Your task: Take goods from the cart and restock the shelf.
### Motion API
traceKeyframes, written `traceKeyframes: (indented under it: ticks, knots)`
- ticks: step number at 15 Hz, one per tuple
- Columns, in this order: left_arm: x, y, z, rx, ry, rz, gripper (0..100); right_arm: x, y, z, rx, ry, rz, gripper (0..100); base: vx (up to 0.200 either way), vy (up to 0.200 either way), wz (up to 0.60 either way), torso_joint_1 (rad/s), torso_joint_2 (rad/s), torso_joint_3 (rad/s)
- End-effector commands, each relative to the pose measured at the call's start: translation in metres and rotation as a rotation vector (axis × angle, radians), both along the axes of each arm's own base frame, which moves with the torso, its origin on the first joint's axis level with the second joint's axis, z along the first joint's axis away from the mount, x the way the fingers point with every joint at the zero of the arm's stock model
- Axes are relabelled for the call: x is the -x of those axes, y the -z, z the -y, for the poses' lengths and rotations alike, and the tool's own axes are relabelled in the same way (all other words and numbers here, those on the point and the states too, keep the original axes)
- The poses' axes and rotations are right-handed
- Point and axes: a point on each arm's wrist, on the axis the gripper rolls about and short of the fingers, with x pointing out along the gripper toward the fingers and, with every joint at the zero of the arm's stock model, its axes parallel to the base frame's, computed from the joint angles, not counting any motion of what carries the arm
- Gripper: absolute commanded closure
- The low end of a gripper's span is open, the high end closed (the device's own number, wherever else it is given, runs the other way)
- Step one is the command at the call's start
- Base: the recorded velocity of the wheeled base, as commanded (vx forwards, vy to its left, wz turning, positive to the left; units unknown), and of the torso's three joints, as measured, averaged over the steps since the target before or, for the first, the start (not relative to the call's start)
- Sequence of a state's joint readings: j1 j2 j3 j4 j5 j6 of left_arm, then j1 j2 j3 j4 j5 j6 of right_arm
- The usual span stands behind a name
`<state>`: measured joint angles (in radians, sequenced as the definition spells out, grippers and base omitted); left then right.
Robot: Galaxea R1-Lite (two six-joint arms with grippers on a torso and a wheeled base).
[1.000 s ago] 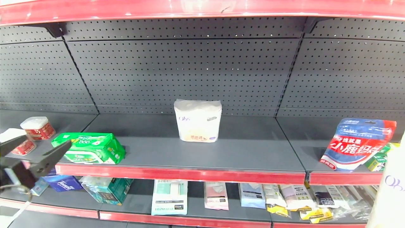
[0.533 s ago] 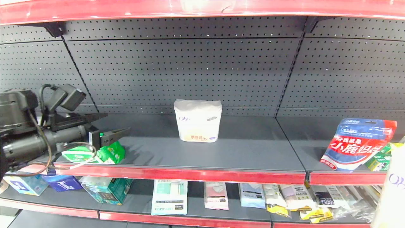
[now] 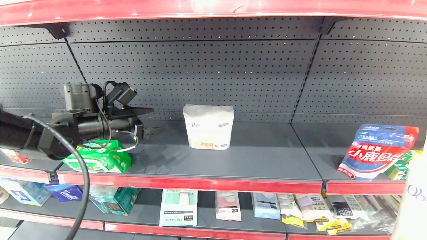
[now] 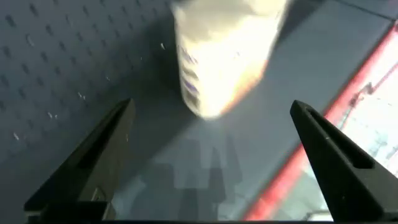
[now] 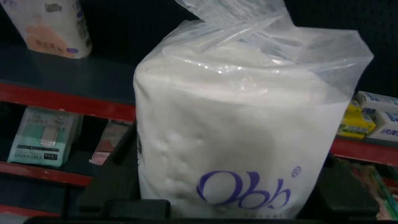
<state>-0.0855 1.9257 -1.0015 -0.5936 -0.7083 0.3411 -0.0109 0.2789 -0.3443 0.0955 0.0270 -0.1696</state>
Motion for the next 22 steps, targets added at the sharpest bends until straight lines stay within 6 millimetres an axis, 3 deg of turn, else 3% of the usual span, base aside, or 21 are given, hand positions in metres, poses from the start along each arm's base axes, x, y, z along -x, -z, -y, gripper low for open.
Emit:
traceKeyframes:
  ticks: [1, 4, 8, 13, 22]
  knots:
    - [-0.036, 0.011, 0.011, 0.003, 0.025, 0.015, 0, -0.001, 0.001, 0.0, 0.001, -0.001, -0.011, 100, 0.0, 0.0, 0.0, 0.0, 0.0, 0.0]
    - [-0.047, 0.013, 0.028, 0.012, 0.094, 0.0, 0, -0.002, 0.002, 0.0, 0.001, 0.021, -0.013, 100, 0.0, 0.0, 0.0, 0.0, 0.0, 0.0]
    - [-0.067, 0.018, 0.036, 0.021, 0.14, 0.017, 0, -0.002, 0.002, 0.001, 0.001, 0.022, -0.016, 100, 0.0, 0.0, 0.0, 0.0, 0.0, 0.0]
    - [-0.069, 0.025, 0.045, 0.026, 0.182, 0.005, 0, -0.003, 0.007, 0.001, 0.002, 0.041, -0.031, 100, 0.0, 0.0, 0.0, 0.0, 0.0, 0.0]
    - [-0.089, 0.057, 0.058, 0.002, 0.257, 0.012, 0, -0.003, 0.011, 0.001, 0.003, 0.057, -0.04, 100, 0.0, 0.0, 0.0, 0.0, 0.0, 0.0]
